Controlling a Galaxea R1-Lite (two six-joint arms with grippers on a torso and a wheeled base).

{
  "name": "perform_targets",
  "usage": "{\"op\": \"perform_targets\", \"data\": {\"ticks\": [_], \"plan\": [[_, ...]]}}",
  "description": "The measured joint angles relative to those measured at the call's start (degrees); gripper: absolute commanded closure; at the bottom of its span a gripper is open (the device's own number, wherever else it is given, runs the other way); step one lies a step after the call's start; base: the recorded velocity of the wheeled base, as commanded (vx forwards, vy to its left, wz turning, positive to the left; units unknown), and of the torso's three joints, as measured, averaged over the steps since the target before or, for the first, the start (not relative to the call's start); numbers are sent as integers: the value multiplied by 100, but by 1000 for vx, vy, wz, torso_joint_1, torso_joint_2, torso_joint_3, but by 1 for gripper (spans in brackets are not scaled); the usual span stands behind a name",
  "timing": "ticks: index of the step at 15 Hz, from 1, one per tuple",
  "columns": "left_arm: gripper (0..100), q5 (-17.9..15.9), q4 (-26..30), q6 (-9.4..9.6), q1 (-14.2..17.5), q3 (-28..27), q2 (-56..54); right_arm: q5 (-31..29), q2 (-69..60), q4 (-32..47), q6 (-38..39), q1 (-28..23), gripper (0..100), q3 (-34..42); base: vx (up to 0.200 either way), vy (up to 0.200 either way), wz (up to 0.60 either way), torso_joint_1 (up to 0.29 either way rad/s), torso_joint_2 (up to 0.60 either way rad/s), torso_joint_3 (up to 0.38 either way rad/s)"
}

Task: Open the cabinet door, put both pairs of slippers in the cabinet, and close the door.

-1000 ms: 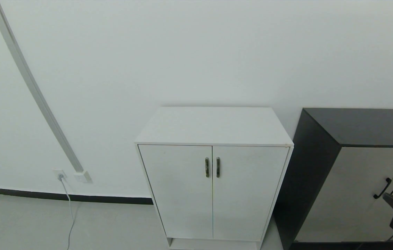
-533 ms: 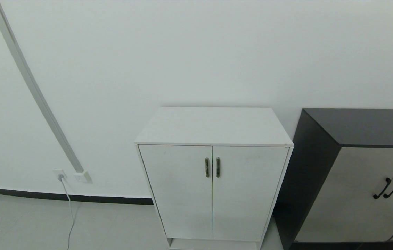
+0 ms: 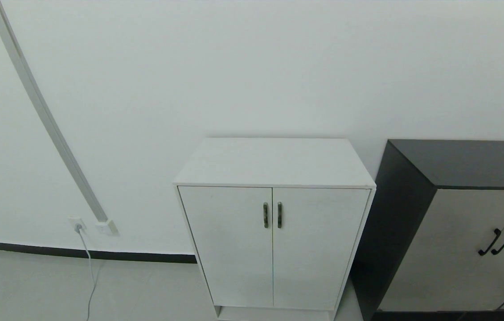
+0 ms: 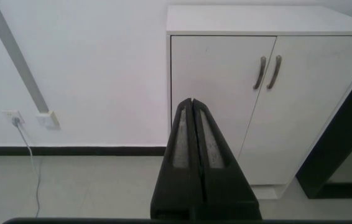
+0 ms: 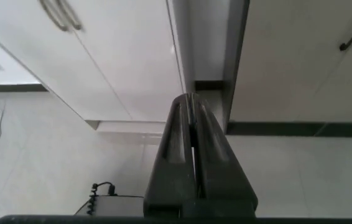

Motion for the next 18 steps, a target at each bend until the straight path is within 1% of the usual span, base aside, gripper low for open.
{"op": "perform_targets", "data": {"ticks": [3, 5, 6, 8, 11, 16, 18], "plan": [[100, 2, 0, 0, 0, 0, 0, -22, -568, 41, -138, 146, 100, -45, 0, 0, 0, 0, 0, 0], [100, -7, 0, 6, 0, 0, 0, -102, -898, 33, -717, 155, 100, -20, 0, 0, 0, 0, 0, 0], [100, -7, 0, 6, 0, 0, 0, -134, -1006, 33, -853, 173, 100, 22, 0, 0, 0, 0, 0, 0], [100, -9, 0, 5, -5, 0, 0, -151, -1044, 20, -814, 96, 100, 55, 0, 0, 0, 0, 0, 0], [100, -9, 0, 2, 2, 0, 0, -160, -1056, 16, -719, -273, 100, 68, 0, 0, 0, 0, 0, 0], [100, -7, 0, 2, 0, 0, 0, -176, -1601, 11, -585, -372, 100, 71, 0, 0, 0, 0, 0, 0], [100, -2, 0, 2, 0, 0, 0, -336, -1703, 0, -495, -375, 100, 66, 0, 0, 0, 0, 0, 0]]}}
